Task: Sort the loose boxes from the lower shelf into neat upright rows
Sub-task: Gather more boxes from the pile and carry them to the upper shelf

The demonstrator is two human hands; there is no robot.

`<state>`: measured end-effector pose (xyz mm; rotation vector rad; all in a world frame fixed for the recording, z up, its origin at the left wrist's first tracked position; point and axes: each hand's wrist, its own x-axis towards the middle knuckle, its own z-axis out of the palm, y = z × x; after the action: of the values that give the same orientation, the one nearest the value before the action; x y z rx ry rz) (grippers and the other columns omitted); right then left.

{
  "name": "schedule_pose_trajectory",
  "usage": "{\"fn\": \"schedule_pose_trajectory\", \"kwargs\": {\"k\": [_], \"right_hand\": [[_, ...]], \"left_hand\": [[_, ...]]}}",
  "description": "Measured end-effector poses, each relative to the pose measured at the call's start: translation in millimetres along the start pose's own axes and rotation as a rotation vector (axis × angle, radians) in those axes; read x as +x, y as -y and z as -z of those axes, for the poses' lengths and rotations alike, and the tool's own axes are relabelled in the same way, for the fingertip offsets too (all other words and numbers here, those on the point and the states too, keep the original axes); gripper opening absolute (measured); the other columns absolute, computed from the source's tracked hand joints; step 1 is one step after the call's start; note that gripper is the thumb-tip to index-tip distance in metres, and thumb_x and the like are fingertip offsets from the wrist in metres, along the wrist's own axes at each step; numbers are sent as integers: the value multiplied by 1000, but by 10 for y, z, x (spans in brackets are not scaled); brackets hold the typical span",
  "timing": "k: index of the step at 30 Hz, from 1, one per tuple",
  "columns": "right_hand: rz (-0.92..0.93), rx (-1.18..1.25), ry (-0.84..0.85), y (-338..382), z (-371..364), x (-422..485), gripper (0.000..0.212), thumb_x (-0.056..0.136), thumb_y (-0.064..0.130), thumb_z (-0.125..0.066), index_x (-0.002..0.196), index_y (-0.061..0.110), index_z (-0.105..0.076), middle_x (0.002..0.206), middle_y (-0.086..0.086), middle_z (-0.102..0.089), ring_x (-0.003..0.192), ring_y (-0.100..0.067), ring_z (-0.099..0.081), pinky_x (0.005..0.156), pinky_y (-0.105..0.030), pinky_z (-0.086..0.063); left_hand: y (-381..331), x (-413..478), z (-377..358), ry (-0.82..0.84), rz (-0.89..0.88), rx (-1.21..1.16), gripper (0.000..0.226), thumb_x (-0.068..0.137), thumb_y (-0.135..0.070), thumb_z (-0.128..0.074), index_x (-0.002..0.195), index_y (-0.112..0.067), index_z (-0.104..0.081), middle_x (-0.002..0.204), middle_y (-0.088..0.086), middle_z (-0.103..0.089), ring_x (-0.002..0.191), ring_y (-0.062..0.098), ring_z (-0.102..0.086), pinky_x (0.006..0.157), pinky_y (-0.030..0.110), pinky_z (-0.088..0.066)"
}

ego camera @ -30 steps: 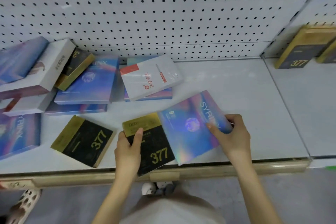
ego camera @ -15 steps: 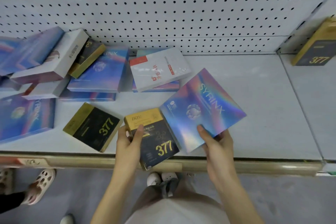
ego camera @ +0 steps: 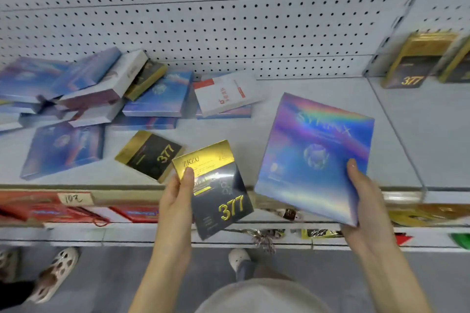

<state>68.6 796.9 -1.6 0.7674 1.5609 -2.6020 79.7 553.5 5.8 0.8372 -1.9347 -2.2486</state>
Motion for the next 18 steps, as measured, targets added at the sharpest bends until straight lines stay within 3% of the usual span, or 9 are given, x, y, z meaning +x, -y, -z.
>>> {"fn": "schedule_pose_trajectory", "kwargs": {"k": [2, 5, 10, 13, 15, 18], "right_hand": [[12, -32, -30, -69, 143, -280, 52, 69, 41, -66, 113, 12, -67, 99, -4, -74, 74, -19, -71, 55, -32, -55], [4, -29, -82, -239, 396, -733, 38, 69, 34, -67, 99, 11, -72, 90, -4, -76, 70, -17, -72, 54, -28, -56], [-39, -44, -161, -485, 772, -1324, 57, 52, 43, -84, 100, 13, -75, 102, -8, -75, 85, -21, -73, 67, -30, -60], [-40, -17, -232, -427, 1005, -1548, 50, 67, 33, -71, 110, 7, -70, 107, -12, -73, 92, -26, -71, 78, -37, -58], [-15, 7, -268, -346, 1151, -1656, 53, 69, 32, -69, 113, 5, -68, 107, -14, -73, 93, -29, -71, 77, -37, -58], [33, 54, -265, -215, 1338, -1735, 42, 75, 29, -64, 110, 6, -69, 101, -11, -74, 85, -22, -73, 66, -28, -59]], "left_hand": [[65, -166, 29, 82, 16, 10, 27, 93, -38, -50, 108, -22, -67, 110, 2, -71, 103, 18, -66, 93, 39, -46], [255, -468, 107, 210, 64, -4, 35, 88, -41, -55, 105, -15, -70, 105, 4, -73, 104, 24, -66, 97, 43, -45], [626, -1009, 90, 339, 146, 3, 53, 70, -59, -65, 93, -10, -67, 99, 11, -71, 92, 27, -62, 80, 45, -44], [712, -1303, -40, 430, 85, 110, 32, 78, -44, -63, 96, -19, -68, 89, -1, -72, 85, 12, -64, 72, 28, -49], [713, -1431, -161, 498, 32, 191, 17, 81, -32, -67, 95, -22, -67, 82, 4, -66, 74, 5, -60, 63, 16, -45], [736, -1514, -391, 552, -27, 230, 20, 82, -29, -69, 96, -15, -66, 86, 12, -65, 75, 9, -60, 67, 21, -46]]}}
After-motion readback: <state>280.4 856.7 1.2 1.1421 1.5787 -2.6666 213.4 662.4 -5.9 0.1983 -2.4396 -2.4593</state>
